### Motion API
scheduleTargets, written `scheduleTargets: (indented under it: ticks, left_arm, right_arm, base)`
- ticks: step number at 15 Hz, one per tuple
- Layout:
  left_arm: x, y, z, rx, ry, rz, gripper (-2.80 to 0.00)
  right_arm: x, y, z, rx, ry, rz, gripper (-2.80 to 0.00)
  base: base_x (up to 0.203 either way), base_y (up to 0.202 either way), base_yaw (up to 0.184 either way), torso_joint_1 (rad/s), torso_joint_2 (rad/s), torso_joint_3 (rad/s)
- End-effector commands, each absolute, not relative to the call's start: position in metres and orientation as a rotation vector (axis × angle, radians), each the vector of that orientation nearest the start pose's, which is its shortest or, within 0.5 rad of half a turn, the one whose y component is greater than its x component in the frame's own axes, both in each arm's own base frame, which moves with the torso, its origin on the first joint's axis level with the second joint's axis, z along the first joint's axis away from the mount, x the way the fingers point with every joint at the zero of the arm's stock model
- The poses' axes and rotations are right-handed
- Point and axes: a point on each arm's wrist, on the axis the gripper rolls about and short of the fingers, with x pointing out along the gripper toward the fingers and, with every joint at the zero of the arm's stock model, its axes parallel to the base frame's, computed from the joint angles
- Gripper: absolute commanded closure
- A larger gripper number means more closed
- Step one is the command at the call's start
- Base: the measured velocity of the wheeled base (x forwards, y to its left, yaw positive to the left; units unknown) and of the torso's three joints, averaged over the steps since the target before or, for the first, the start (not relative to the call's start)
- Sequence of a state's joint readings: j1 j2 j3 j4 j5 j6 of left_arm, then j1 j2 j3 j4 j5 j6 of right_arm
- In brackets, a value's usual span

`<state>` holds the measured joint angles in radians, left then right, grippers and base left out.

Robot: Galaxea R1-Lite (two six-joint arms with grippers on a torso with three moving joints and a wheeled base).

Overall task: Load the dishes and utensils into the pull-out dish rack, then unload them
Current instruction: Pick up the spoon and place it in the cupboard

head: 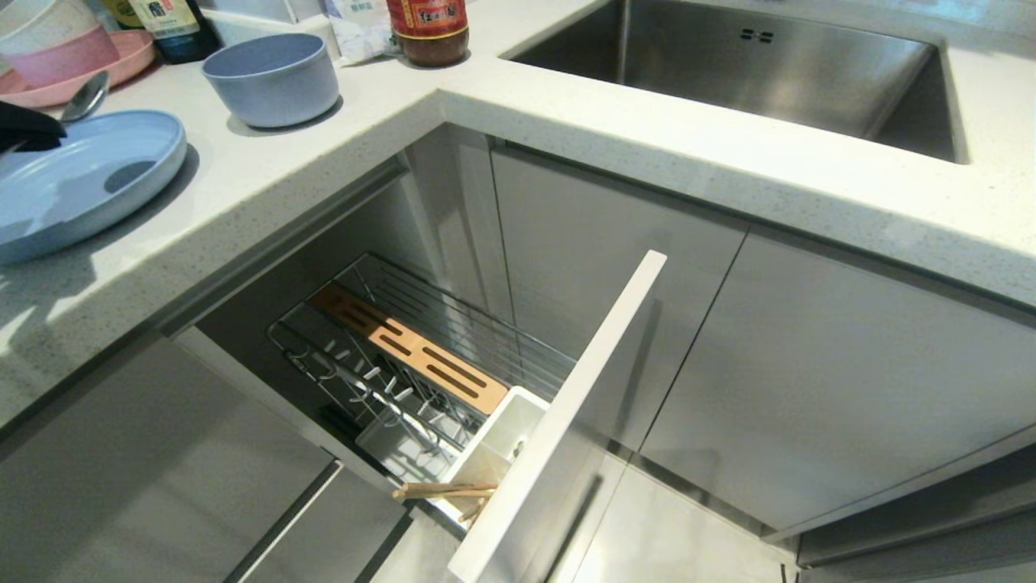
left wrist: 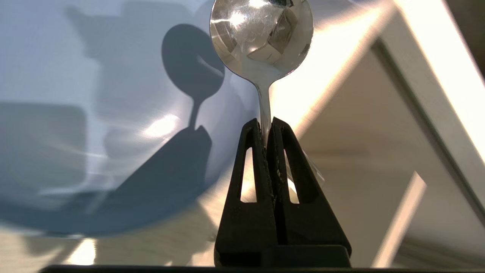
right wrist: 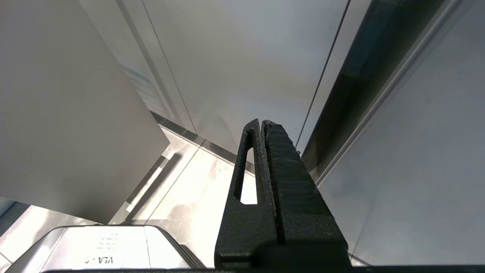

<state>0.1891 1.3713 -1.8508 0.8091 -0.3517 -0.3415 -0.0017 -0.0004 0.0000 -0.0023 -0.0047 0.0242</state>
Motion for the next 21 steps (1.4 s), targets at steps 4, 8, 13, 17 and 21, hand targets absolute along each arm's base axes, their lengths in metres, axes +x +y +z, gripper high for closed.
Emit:
scheduleTargets:
  ticks: [4, 8, 13, 17, 21]
  left_arm:
    - [0.141, -0.021, 0.398, -0.385, 0.469, -0.366, 0.0]
    - [0.146, -0.04, 0.381, -0.312, 0.609, -0.466, 0.0]
    - [0.155, -0.058, 0.354, -0.143, 0.815, -0.573, 0.0]
    - [0.176, -0.068, 0.327, -0.035, 0.957, -0.613, 0.0]
    - [0.197, -0.079, 0.309, 0.075, 1.066, -0.663, 0.0]
  right_arm:
    - [-0.023, 0.0, 0.075, 0.024, -0.006, -0.006, 0.0]
    - [-0.023, 0.0, 0.075, 0.025, -0.004, -0.006, 0.0]
    - [-0.023, 0.0, 0.075, 0.025, -0.004, -0.006, 0.0]
    - [-0.023, 0.0, 0.075, 0.025, -0.005, -0.006, 0.0]
    - [-0.023, 0.0, 0.075, 0.025, -0.003, -0.006, 0.0]
  base:
    - [0.0, 0.0, 0.0, 0.0, 0.0, 0.0]
    - [0.0, 0.0, 0.0, 0.0, 0.0, 0.0]
    - [0.0, 0.0, 0.0, 0.0, 0.0, 0.0]
    - [0.0, 0.0, 0.0, 0.0, 0.0, 0.0]
    - [0.0, 0.0, 0.0, 0.0, 0.0, 0.0]
